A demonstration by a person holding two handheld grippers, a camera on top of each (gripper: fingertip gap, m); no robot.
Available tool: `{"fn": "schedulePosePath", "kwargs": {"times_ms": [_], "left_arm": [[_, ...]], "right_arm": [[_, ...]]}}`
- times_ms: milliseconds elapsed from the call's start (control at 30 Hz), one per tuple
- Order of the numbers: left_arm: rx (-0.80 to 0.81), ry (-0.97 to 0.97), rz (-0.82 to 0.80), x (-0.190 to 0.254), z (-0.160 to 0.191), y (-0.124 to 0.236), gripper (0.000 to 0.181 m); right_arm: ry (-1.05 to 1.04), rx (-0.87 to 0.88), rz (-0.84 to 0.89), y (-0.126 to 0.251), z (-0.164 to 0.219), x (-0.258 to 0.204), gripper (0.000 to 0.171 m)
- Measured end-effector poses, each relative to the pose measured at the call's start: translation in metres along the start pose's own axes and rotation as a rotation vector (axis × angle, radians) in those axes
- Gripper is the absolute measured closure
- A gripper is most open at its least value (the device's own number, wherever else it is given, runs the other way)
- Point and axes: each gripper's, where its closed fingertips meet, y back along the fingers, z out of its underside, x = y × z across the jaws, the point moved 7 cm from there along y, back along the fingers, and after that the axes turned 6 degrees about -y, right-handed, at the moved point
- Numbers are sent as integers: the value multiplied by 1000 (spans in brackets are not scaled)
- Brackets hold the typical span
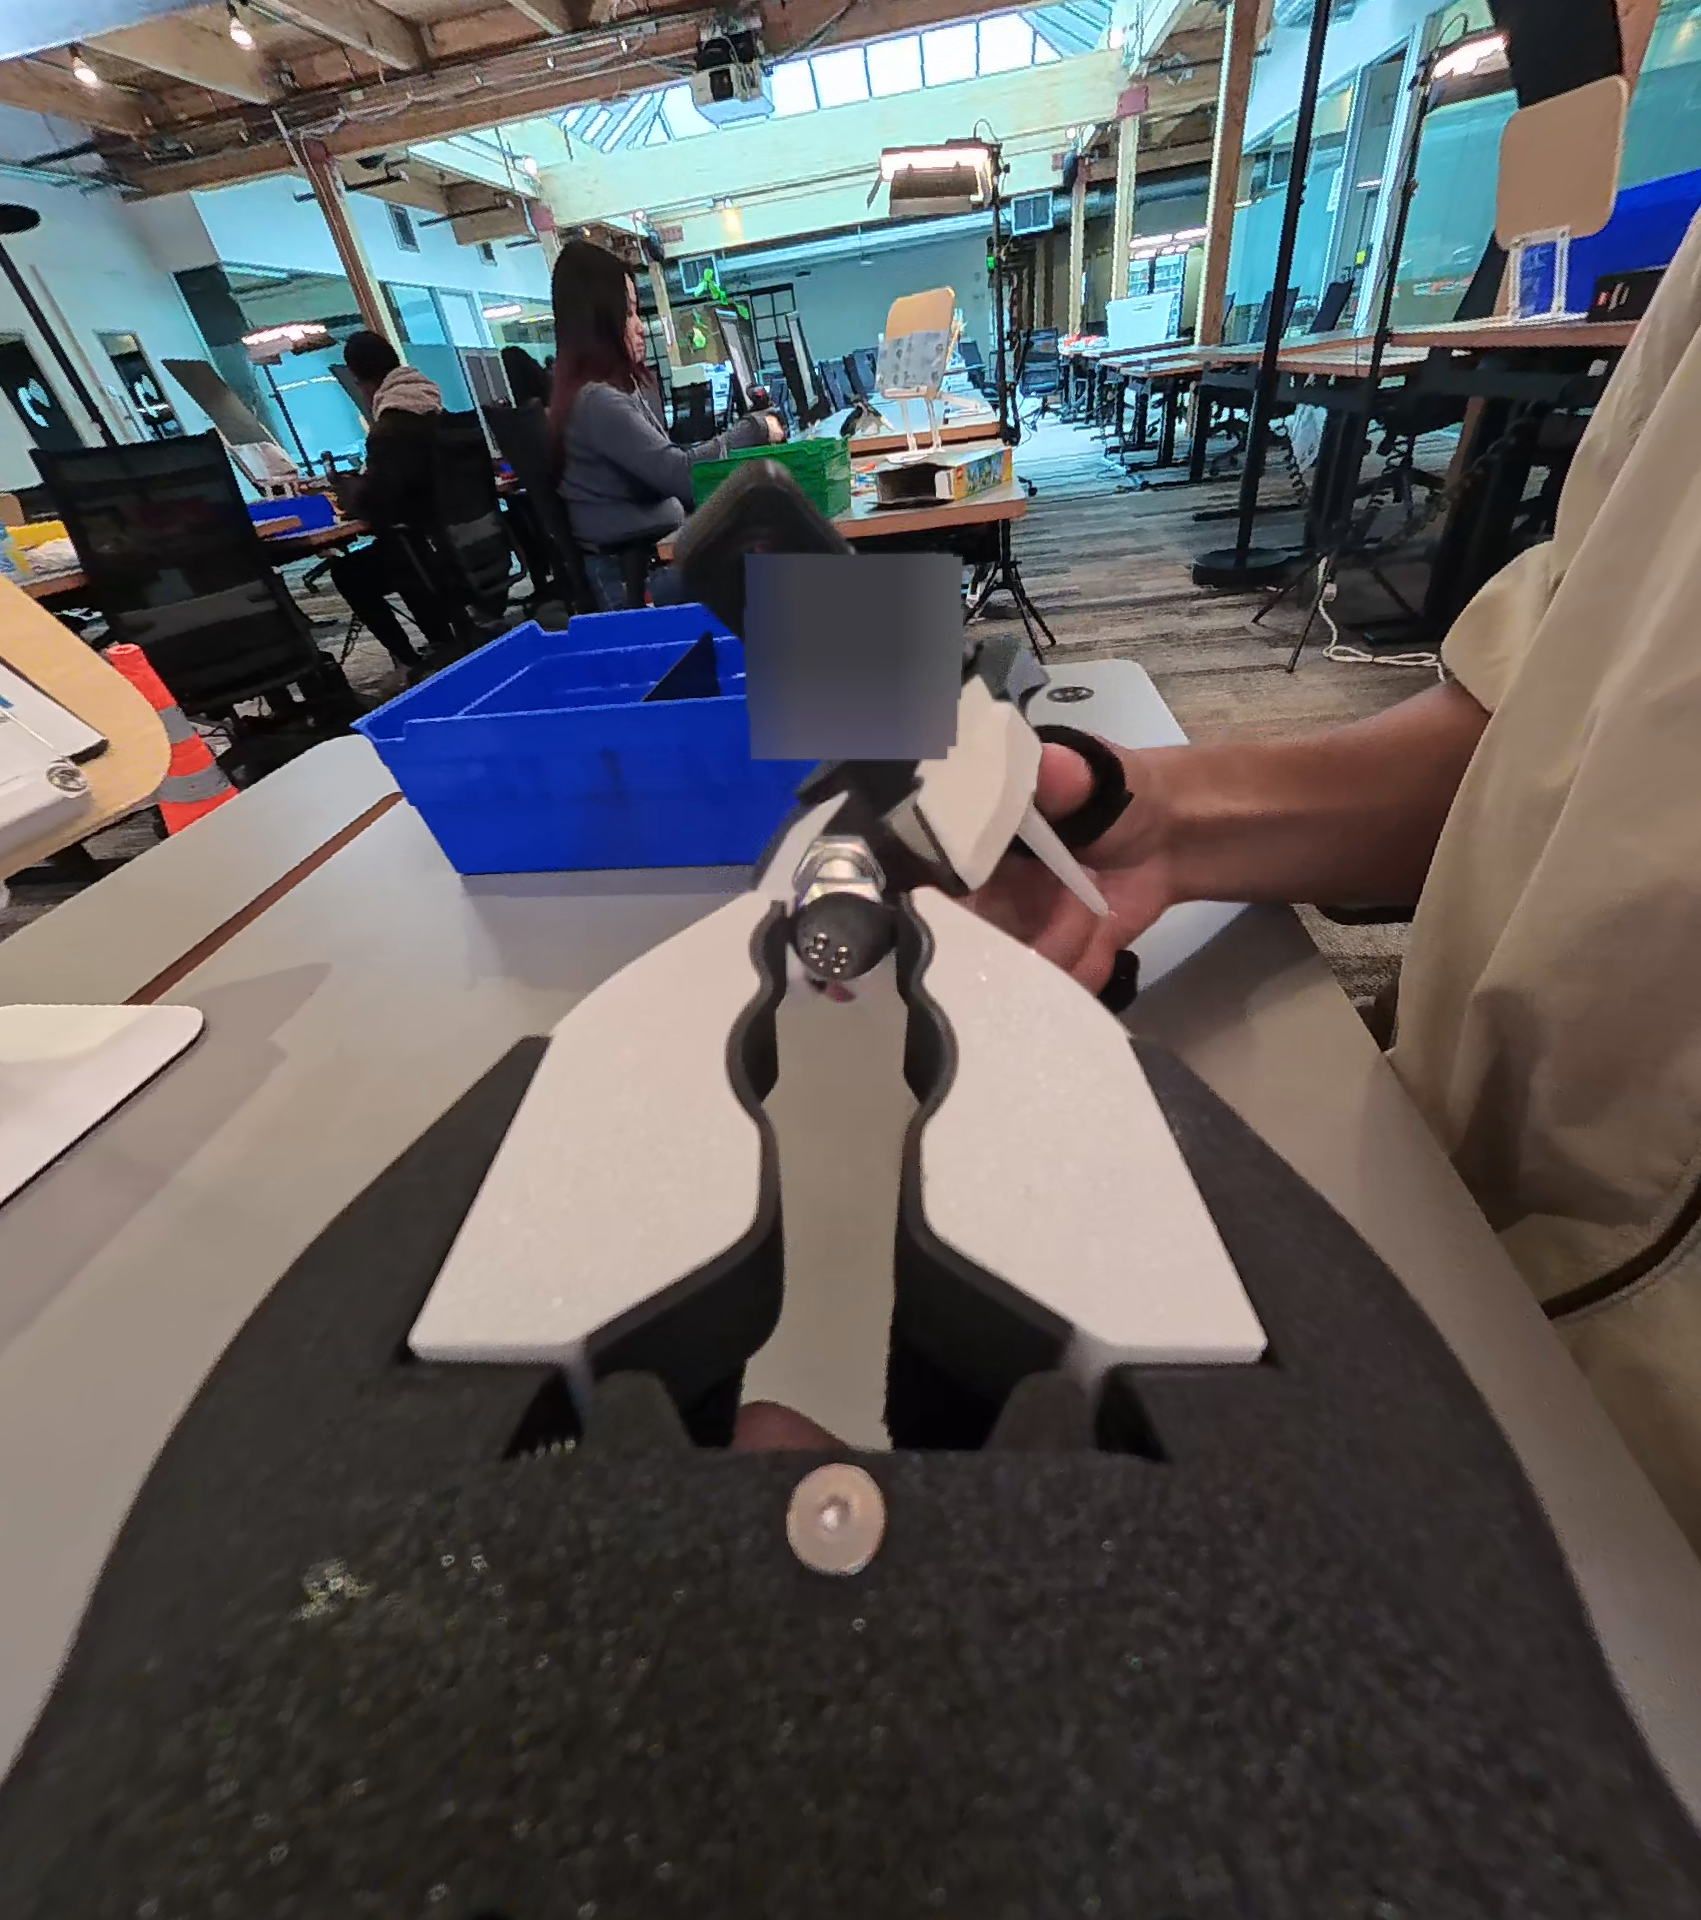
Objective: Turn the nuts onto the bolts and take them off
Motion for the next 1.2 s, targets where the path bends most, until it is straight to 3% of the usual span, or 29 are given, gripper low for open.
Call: {"fn": "schedulePosePath", "kwargs": {"times_ms": [100, 433, 567, 700, 800, 867, 1200], "left_arm": [[8, 7, 5, 1, 0, -1, 162], [-46, -25, -12, 3, 7, -5, 161], [-130, -77, -30, 4, 14, -9, 146], [-171, -128, -57, 5, 17, -11, 142], [-196, -162, -63, 5, 20, -12, 148], [-204, -187, -67, 6, 22, -11, 168], [-176, -30, 11, 4, 17, -10, 172]], "right_arm": [[62, 15, 34, -1, -5, -2, 152], [262, -107, 180, 4, -8, -4, 152], [346, -207, 308, 6, -9, -1, 152], [361, -280, 396, 3, -8, -1, 152], [349, -319, 455, 1, -7, 0, 152], [349, -328, 452, -1, -6, -3, 152], [471, -344, 425, -5, -10, -9, 153]]}}
